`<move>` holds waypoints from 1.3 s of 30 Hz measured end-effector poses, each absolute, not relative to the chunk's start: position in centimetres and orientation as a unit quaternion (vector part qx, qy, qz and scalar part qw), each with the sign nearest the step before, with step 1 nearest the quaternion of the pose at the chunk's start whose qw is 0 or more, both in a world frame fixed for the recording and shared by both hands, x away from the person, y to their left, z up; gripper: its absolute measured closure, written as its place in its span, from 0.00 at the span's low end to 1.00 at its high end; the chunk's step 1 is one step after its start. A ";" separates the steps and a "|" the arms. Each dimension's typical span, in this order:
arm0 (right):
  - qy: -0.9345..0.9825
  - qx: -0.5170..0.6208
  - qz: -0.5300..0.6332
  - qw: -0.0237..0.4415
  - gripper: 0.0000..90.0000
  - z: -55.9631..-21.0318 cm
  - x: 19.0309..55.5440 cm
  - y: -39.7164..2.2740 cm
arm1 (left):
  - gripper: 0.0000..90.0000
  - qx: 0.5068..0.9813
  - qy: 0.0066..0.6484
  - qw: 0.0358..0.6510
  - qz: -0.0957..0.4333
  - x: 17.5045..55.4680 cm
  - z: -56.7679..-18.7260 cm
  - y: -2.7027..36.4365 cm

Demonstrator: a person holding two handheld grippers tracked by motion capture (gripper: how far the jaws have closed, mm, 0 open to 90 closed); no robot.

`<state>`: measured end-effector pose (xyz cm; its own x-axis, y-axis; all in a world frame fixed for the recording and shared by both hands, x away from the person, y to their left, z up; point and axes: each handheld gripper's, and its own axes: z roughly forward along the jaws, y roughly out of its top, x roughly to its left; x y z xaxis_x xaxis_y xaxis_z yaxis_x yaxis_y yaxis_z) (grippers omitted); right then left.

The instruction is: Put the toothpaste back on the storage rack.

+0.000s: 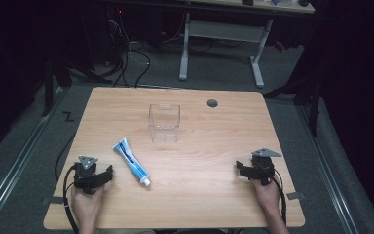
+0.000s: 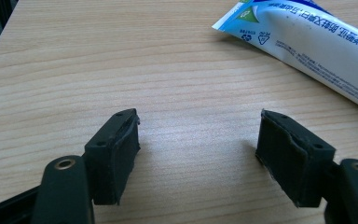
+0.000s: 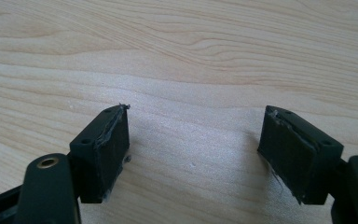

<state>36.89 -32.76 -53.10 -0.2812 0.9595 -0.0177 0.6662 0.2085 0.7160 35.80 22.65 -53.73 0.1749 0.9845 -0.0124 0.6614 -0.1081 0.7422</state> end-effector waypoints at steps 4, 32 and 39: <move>0.740 0.549 0.306 0.240 0.27 -53.1 36.9 -32.8 | 0.32 0.699 0.589 0.316 0.256 35.8 -53.7 22.6; 0.739 0.550 0.306 0.240 0.27 -53.1 36.9 -32.7 | 0.42 0.695 0.584 0.350 0.231 35.7 -53.7 23.2; 0.739 0.550 0.306 0.241 0.27 -53.1 36.8 -32.7 | 0.44 0.687 0.590 0.362 0.220 35.7 -53.6 23.3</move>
<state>36.84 -32.74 -53.11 -0.2786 0.9602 -0.0190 0.6661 0.2075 0.7164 35.66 23.25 -53.65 0.2056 0.9706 -0.1253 0.6511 -0.0401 0.7579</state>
